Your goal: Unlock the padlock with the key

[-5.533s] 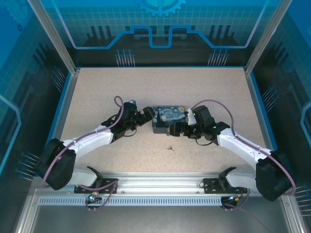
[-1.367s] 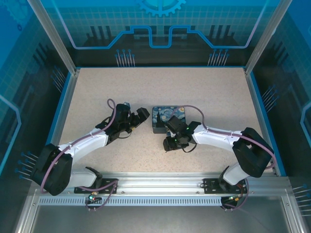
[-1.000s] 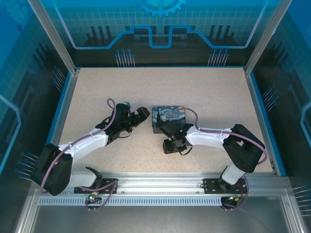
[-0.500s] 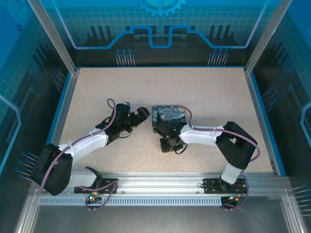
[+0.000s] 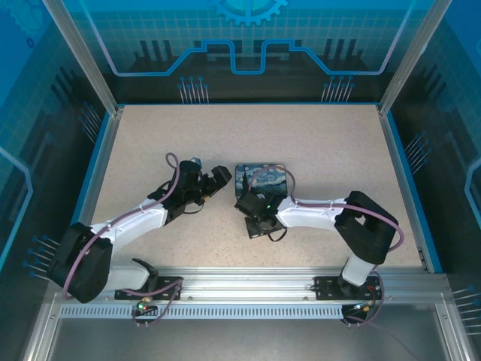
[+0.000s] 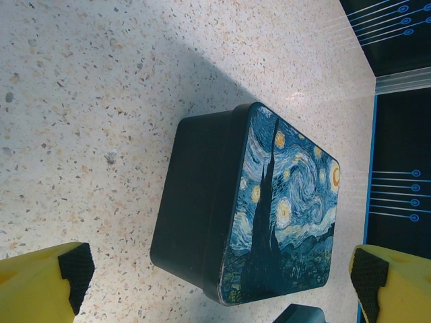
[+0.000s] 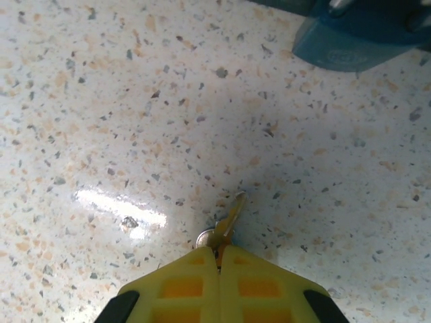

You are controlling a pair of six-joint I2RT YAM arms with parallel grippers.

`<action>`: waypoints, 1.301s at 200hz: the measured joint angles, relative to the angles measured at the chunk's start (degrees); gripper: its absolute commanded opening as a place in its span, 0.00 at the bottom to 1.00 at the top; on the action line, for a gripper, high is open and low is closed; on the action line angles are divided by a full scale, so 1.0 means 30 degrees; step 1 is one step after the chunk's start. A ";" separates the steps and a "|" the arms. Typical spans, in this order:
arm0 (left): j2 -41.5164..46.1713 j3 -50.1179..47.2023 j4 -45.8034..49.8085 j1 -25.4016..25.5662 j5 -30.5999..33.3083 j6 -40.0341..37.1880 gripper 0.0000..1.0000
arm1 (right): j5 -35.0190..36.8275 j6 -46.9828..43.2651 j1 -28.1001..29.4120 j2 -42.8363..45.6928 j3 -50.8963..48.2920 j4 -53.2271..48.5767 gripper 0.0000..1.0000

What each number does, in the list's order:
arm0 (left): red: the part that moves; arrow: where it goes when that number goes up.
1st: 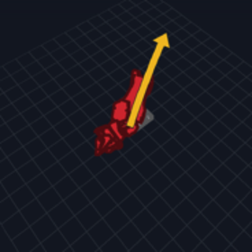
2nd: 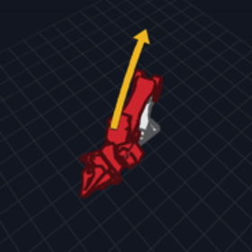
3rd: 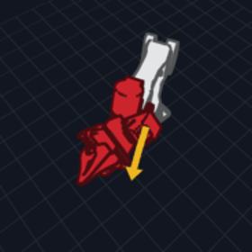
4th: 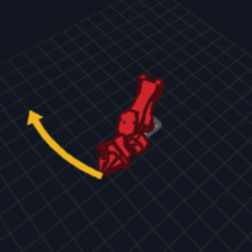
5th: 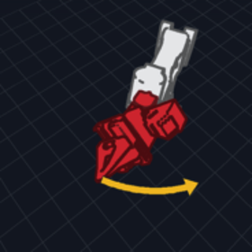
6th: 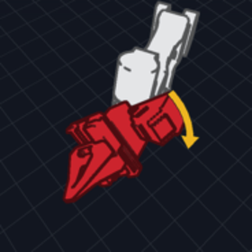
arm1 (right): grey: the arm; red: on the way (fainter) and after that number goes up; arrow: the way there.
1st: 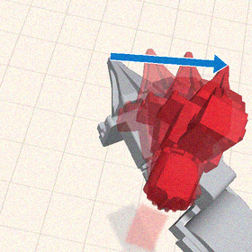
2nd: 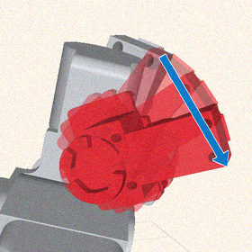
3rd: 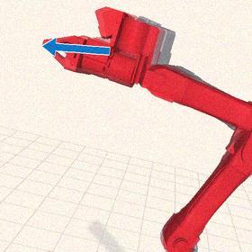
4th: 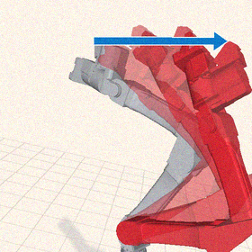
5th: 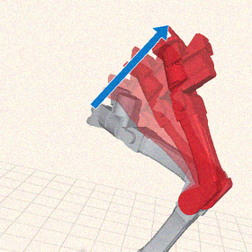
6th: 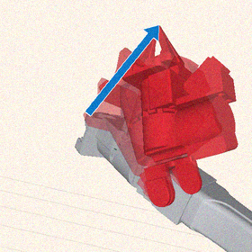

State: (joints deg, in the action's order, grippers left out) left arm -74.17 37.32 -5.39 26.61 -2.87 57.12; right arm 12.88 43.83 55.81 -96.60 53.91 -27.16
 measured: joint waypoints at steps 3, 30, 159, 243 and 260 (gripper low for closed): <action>0.0000 0.0000 0.0000 0.0000 0.0000 0.0000 0.99 | -0.0044 -0.0168 -0.0029 0.0168 -0.0219 0.0233 0.00; 0.0160 0.0000 0.0131 0.0000 -0.0007 -0.0007 0.99 | -0.1588 -0.1770 -0.0765 0.2106 -0.2455 0.1610 0.00; 0.0597 -0.0073 -0.0510 0.0335 -0.1894 0.0503 0.99 | -0.9741 -0.6069 -0.6863 0.9471 -0.6615 0.5115 0.00; -0.0568 -0.0168 -0.2324 0.2535 -0.2346 0.1800 0.98 | -1.0156 -0.2361 -0.7621 0.8801 -0.7359 0.6054 0.00; -0.0736 -0.0284 -0.2798 0.2856 -0.2339 0.1982 0.92 | -0.9573 -0.0612 -0.7599 0.8772 -0.7461 0.5778 0.00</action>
State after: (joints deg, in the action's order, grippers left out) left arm -76.38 36.47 -13.78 35.18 -9.89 63.07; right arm -15.84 42.00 33.01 -70.28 31.53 -9.82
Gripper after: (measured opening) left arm 0.956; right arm 0.049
